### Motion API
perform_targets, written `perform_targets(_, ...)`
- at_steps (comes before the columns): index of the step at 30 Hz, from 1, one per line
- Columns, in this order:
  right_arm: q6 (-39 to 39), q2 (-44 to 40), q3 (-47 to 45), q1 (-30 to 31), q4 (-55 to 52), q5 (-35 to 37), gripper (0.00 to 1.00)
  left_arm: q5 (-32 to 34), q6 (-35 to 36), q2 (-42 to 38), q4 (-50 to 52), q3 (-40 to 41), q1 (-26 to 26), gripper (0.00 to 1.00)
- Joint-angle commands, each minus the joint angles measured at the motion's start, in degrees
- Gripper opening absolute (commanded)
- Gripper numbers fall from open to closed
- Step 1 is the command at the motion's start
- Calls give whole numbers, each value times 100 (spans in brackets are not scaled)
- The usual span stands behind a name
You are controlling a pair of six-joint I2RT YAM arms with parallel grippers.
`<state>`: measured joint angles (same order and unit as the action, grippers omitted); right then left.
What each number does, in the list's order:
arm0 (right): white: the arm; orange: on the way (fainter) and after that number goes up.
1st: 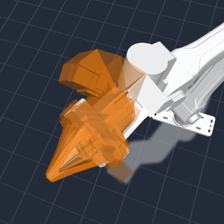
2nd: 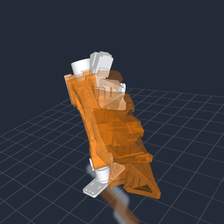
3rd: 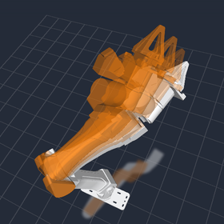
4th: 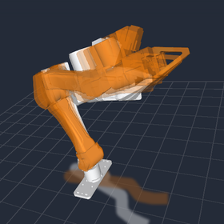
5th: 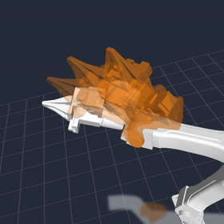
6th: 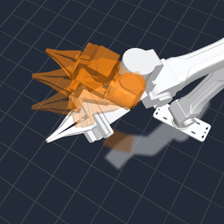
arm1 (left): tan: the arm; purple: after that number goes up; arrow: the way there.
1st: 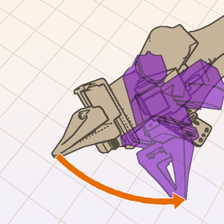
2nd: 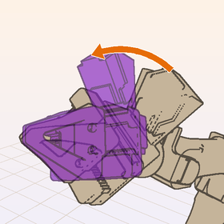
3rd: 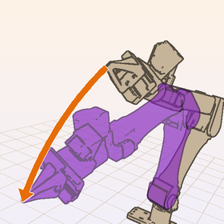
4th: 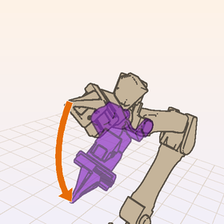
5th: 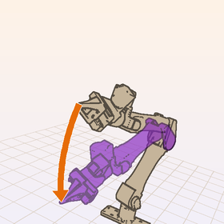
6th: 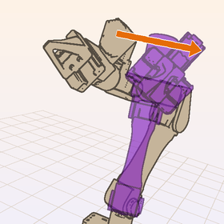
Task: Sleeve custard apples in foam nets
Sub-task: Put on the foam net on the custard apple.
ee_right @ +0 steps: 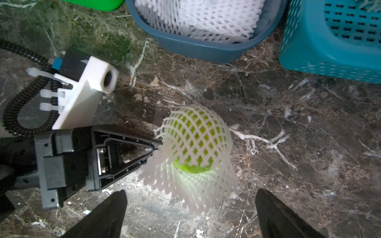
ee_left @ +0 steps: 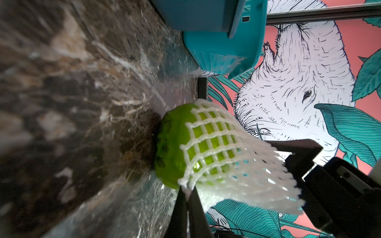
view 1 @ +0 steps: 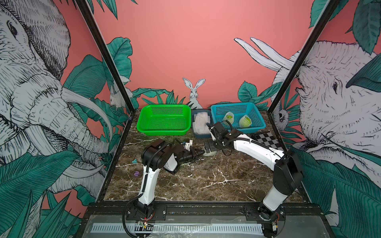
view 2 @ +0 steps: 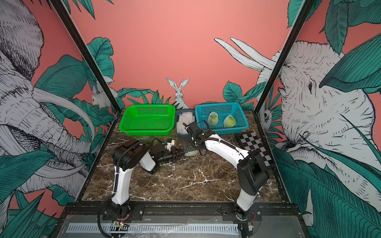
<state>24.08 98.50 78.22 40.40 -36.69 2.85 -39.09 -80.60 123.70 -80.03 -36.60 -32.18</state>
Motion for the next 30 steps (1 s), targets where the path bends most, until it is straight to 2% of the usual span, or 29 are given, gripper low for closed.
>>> perform_targets(1,116,198,198,38,-41,136,99,50,-71,49,-36,-40,-47,0)
perform_targets(18,428,949,300,-158,322,269,96,145,-66,5,-34,-1,-94,0)
perform_targets(27,436,1356,414,-287,413,29,91,165,-70,5,-33,20,-88,5)
perform_targets(30,431,1382,352,-296,499,25,89,161,-54,-29,-35,39,-93,12)
